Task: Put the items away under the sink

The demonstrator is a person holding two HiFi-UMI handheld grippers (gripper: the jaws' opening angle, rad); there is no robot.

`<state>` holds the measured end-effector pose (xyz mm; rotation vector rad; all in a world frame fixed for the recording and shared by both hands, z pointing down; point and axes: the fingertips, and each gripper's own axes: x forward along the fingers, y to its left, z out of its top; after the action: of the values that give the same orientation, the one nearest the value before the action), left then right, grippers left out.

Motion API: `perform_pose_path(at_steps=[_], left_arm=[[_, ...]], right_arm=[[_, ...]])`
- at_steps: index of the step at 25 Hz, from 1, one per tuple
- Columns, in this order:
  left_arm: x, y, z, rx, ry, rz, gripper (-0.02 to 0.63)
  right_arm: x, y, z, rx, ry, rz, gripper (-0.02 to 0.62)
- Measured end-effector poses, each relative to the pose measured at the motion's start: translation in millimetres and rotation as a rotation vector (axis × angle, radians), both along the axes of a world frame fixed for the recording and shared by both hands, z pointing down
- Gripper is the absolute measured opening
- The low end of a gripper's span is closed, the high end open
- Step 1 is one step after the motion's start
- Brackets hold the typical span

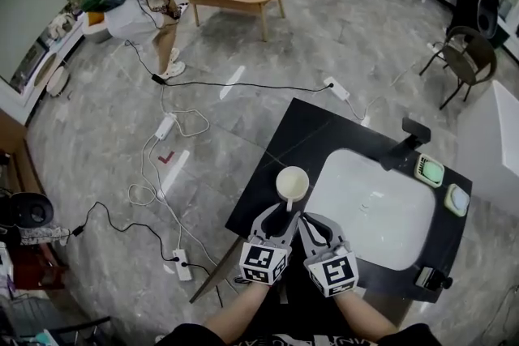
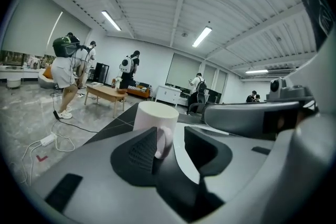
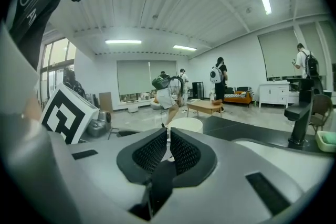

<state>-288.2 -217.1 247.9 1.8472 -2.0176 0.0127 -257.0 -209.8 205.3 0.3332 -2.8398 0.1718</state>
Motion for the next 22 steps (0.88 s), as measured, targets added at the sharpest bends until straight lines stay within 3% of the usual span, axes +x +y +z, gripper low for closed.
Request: perform_pose_path(at_steps=[7,10,13,18,22], left_arm=[[-2.3,-8.2,13.8,-0.051,-0.003,-0.002,0.149],[-5.0,-10.4,13.7,-0.052,-0.025,-0.011,0.082],[-4.9,-9.9,14.6,-0.048,-0.011,-0.010,0.075],[-0.5,-1.5,11.5,-0.040,-0.012,0.012,0.063],[10.4,15.9,11.1,-0.041,-0.046,0.062,0.061]], right_arm=[[-6.6,-1.3,12.4,-0.018,-0.002,-0.032,0.040],[-4.9,-0.8,16.2,-0.030,0.014,-0.031,0.040],[-1.9,1.7,18.8,-0.032,0.020,-0.029,0.039],[7.4,1.5,14.8,-0.040,0.030,0.005,0.040],[19.0,-14.4,8.5,-0.044,0.029,0.093,0.040]])
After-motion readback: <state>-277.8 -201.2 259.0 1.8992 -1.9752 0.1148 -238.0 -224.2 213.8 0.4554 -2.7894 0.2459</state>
